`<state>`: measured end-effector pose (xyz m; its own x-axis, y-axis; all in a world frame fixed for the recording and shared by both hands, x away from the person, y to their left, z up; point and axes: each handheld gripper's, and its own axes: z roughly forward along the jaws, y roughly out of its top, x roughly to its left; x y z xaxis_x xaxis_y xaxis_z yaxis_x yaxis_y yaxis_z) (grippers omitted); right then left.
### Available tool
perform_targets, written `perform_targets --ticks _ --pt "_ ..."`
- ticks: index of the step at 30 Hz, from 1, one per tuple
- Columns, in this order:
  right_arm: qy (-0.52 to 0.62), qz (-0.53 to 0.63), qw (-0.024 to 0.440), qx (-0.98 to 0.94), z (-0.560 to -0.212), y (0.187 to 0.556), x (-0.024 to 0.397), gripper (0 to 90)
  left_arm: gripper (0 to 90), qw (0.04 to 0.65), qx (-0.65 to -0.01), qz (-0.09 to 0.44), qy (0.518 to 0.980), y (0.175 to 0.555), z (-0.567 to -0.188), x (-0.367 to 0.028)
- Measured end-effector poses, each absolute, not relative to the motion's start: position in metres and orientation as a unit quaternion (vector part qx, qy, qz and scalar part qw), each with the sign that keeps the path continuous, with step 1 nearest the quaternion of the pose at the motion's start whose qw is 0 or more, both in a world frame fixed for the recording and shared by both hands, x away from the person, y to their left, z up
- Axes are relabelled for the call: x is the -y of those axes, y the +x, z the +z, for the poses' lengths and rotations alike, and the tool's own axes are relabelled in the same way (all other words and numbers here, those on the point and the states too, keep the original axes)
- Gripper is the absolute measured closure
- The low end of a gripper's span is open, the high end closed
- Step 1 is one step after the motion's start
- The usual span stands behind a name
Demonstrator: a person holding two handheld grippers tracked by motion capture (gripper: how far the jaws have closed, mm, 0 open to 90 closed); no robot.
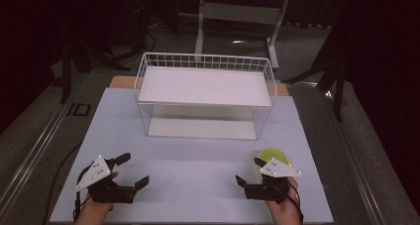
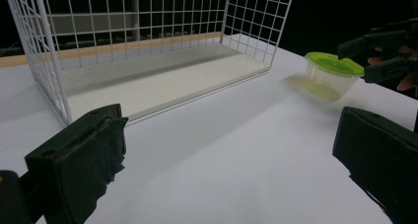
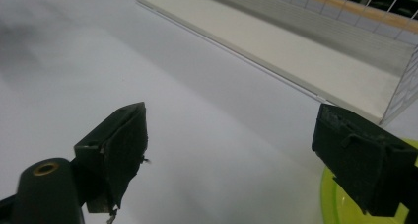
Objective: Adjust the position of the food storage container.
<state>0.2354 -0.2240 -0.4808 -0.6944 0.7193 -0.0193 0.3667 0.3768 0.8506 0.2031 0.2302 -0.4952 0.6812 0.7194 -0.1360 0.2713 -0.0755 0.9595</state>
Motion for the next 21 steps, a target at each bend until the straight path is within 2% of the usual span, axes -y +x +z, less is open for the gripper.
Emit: perform_targets --ticks 7,13,16,21 --pt "0.319 0.469 0.183 -0.803 -0.471 0.228 0.218 13.7 0.5 0.583 -0.347 0.193 0.708 0.202 -0.495 -0.229" --pt "0.286 0.499 0.193 -0.795 -0.451 0.220 0.210 13.8 0.5 0.586 -0.350 0.194 0.705 0.200 -0.494 -0.229" --pt "0.277 0.508 0.192 -0.793 -0.446 0.223 0.211 15.2 0.5 0.586 -0.349 0.193 0.705 0.200 -0.494 -0.228" --pt "0.264 0.512 0.215 -0.789 -0.435 0.234 0.216 16.7 0.5 0.586 -0.346 0.191 0.707 0.201 -0.495 -0.225"
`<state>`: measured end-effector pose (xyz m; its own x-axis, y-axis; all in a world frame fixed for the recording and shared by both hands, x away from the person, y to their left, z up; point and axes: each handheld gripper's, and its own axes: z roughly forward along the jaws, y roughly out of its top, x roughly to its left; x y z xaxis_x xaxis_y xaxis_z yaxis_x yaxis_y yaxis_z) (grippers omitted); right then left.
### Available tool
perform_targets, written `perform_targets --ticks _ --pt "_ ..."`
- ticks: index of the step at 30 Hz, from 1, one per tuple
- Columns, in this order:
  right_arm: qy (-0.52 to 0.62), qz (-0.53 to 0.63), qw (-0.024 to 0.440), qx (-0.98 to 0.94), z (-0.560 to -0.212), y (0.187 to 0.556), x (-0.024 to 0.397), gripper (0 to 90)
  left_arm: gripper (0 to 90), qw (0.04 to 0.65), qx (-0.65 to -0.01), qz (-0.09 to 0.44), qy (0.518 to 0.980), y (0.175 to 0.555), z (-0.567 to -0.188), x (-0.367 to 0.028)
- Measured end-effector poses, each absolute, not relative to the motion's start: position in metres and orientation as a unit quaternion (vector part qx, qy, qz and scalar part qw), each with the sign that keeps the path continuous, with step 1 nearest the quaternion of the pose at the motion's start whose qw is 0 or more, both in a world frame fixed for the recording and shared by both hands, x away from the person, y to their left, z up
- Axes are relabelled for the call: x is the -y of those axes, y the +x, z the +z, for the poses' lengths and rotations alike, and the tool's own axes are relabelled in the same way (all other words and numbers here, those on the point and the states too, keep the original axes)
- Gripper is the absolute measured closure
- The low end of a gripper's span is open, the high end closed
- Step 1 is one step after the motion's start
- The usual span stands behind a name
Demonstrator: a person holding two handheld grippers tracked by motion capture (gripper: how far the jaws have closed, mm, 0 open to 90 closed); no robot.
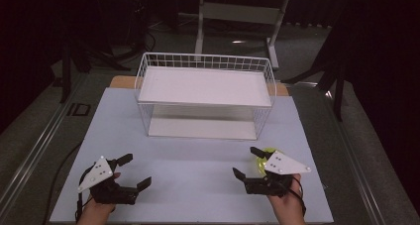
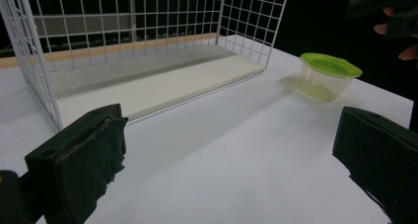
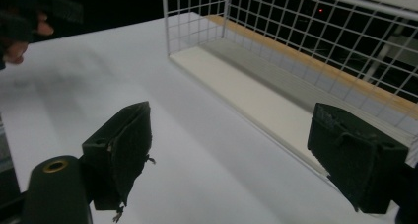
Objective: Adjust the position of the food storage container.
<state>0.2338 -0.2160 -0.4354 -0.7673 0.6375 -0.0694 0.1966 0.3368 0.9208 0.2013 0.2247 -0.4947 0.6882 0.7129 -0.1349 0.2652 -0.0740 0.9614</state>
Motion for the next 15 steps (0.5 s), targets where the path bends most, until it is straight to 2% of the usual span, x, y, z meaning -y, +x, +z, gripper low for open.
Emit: perform_targets --ticks 4,15 --pt "0.287 0.515 0.222 -0.777 -0.430 0.243 0.224 13.2 0.5 0.584 -0.345 0.190 0.709 0.201 -0.496 -0.224" --pt "0.327 0.514 0.257 -0.750 -0.420 0.267 0.251 14.3 0.5 0.589 -0.344 0.191 0.706 0.200 -0.494 -0.224"
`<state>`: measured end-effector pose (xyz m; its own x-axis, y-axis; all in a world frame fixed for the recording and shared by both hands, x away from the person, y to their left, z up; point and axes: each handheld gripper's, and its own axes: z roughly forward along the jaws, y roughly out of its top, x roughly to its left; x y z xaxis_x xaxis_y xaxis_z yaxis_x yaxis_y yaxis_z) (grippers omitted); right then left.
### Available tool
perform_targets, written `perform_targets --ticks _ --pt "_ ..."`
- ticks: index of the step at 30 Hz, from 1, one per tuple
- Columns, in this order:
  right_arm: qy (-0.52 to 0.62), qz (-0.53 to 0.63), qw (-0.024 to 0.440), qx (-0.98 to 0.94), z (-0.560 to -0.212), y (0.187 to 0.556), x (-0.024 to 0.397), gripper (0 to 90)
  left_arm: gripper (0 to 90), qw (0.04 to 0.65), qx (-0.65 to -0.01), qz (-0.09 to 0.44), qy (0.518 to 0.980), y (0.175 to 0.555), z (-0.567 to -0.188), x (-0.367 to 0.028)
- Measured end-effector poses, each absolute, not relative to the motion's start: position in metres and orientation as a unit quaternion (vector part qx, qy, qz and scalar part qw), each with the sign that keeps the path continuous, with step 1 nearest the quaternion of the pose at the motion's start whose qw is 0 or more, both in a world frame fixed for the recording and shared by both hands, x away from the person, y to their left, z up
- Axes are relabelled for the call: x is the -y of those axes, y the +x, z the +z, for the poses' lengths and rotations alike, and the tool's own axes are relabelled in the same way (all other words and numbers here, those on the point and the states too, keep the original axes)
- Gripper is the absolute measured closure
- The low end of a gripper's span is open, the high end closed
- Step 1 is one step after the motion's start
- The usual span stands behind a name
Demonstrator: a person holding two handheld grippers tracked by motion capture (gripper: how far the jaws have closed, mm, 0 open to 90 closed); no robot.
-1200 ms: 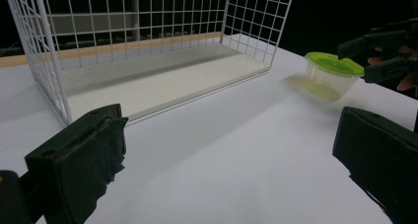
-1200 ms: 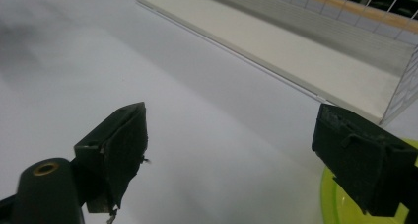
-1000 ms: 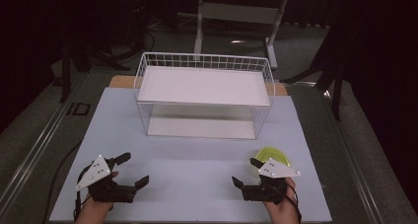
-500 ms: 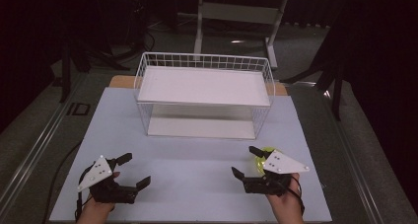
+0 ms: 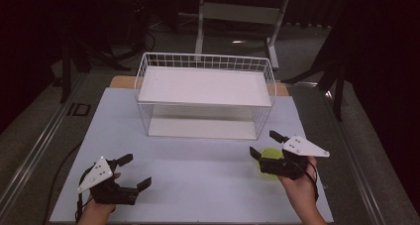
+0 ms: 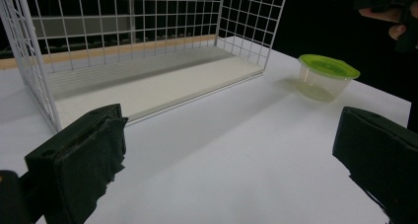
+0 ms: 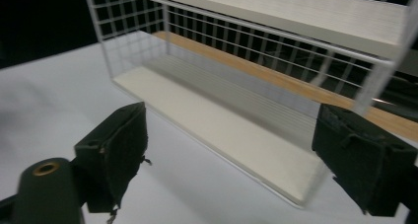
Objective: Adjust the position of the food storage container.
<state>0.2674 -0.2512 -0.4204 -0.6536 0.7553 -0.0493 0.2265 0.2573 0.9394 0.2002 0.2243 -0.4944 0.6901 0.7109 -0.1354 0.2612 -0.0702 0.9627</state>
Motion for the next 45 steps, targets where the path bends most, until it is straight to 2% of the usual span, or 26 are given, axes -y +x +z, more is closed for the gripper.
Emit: perform_targets --ticks 4,12,14,16,18,21,23,26,27,28,30,32,45 --pt "0.346 0.499 0.265 -0.749 -0.423 0.274 0.262 15.3 0.5 0.590 -0.344 0.190 0.705 0.201 -0.495 -0.224" --pt "0.385 0.476 0.282 -0.738 -0.432 0.284 0.288 31.5 0.5 0.591 -0.344 0.188 0.705 0.201 -0.495 -0.224" --pt "0.393 0.473 0.284 -0.736 -0.433 0.285 0.291 32.3 0.5 0.592 -0.344 0.188 0.704 0.201 -0.495 -0.224" --pt "0.419 0.457 0.287 -0.730 -0.439 0.286 0.300 41.9 0.5 0.592 -0.344 0.187 0.705 0.201 -0.495 -0.224" --pt "0.432 0.446 0.289 -0.728 -0.444 0.287 0.307 46.0 0.5 0.592 -0.344 0.187 0.705 0.201 -0.495 -0.224" --pt "0.438 0.438 0.294 -0.728 -0.449 0.287 0.311 48.6 0.5 0.593 -0.344 0.187 0.704 0.201 -0.495 -0.224" --pt "0.455 0.422 0.301 -0.724 -0.456 0.287 0.319 59.4 0.5 0.593 -0.343 0.186 0.704 0.201 -0.495 -0.224" --pt "0.471 0.411 0.295 -0.722 -0.462 0.287 0.328 68.1 0.5 0.592 -0.345 0.186 0.704 0.201 -0.495 -0.224" --pt "0.471 0.411 0.295 -0.722 -0.462 0.287 0.328 68.1 0.5 0.592 -0.345 0.186 0.704 0.201 -0.495 -0.224" --pt "0.477 0.404 0.294 -0.723 -0.467 0.287 0.336 75.5 0.5 0.592 -0.346 0.184 0.704 0.201 -0.495 -0.224" --pt "0.486 0.397 0.290 -0.723 -0.472 0.287 0.343 84.2 0.5 0.593 -0.346 0.185 0.704 0.201 -0.495 -0.224" --pt "0.494 0.387 0.283 -0.725 -0.477 0.287 0.349 89.1 0.5 0.593 -0.344 0.186 0.704 0.201 -0.495 -0.224" --pt "0.515 0.348 0.240 -0.746 -0.508 0.277 0.362 90.0 0.5 0.589 -0.342 0.184 0.709 0.201 -0.495 -0.222"
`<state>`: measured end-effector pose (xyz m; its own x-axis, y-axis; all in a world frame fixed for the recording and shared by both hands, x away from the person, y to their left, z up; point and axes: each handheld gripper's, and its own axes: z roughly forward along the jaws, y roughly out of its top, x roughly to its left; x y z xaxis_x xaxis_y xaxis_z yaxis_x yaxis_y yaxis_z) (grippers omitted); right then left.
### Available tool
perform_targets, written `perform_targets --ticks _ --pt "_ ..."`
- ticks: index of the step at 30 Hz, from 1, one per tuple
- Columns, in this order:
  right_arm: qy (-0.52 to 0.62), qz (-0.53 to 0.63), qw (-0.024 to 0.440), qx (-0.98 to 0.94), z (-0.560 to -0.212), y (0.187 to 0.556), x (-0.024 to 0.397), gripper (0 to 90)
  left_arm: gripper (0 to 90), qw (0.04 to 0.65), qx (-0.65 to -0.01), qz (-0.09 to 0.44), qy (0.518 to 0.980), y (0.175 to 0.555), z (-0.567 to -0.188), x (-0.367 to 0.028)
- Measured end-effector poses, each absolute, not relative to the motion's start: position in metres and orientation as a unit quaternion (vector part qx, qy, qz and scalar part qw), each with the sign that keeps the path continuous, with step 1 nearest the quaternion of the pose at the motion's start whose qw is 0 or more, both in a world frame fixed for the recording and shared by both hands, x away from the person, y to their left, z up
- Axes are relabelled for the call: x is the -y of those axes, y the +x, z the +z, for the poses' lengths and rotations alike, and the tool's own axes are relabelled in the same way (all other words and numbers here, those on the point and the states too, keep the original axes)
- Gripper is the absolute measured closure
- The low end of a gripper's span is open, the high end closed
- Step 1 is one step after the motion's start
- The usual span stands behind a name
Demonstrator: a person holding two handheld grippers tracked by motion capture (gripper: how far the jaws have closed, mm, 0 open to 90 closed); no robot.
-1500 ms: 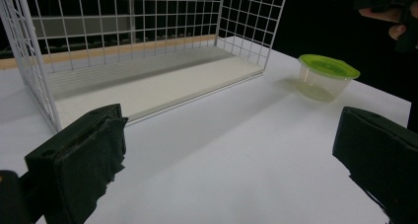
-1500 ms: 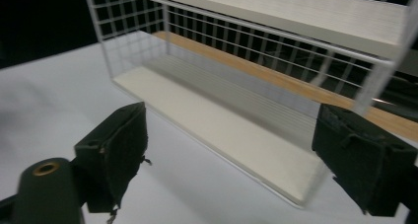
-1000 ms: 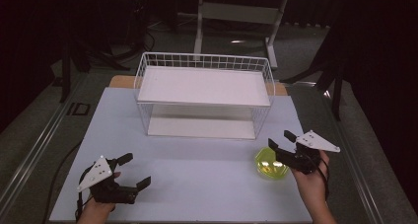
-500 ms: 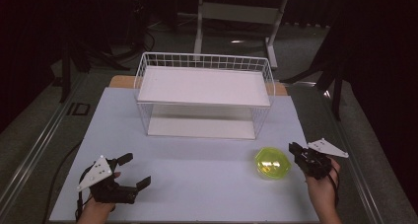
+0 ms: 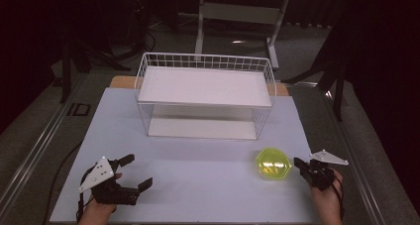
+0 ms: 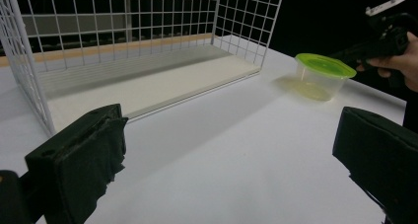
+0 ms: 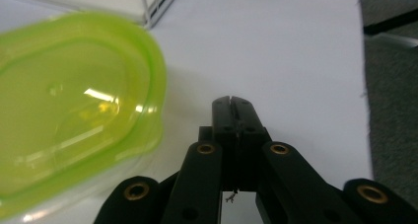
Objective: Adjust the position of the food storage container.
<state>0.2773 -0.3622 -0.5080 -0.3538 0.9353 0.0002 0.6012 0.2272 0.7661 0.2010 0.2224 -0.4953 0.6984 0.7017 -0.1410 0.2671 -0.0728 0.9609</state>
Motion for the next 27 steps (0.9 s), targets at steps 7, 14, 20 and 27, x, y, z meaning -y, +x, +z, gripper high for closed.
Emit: perform_targets --ticks 7,14,20,27 --pt "0.511 0.342 0.206 -0.761 -0.523 0.272 0.352 90.0 0.5 0.591 -0.343 0.184 0.707 0.201 -0.495 -0.223" --pt "0.498 0.343 0.186 -0.775 -0.525 0.277 0.334 90.0 0.5 0.589 -0.343 0.184 0.708 0.201 -0.496 -0.222" --pt "0.482 0.340 0.176 -0.788 -0.524 0.286 0.313 90.0 0.5 0.588 -0.342 0.184 0.709 0.201 -0.496 -0.222" --pt "0.465 0.342 0.169 -0.799 -0.524 0.296 0.289 90.0 0.5 0.588 -0.340 0.186 0.709 0.201 -0.495 -0.223"
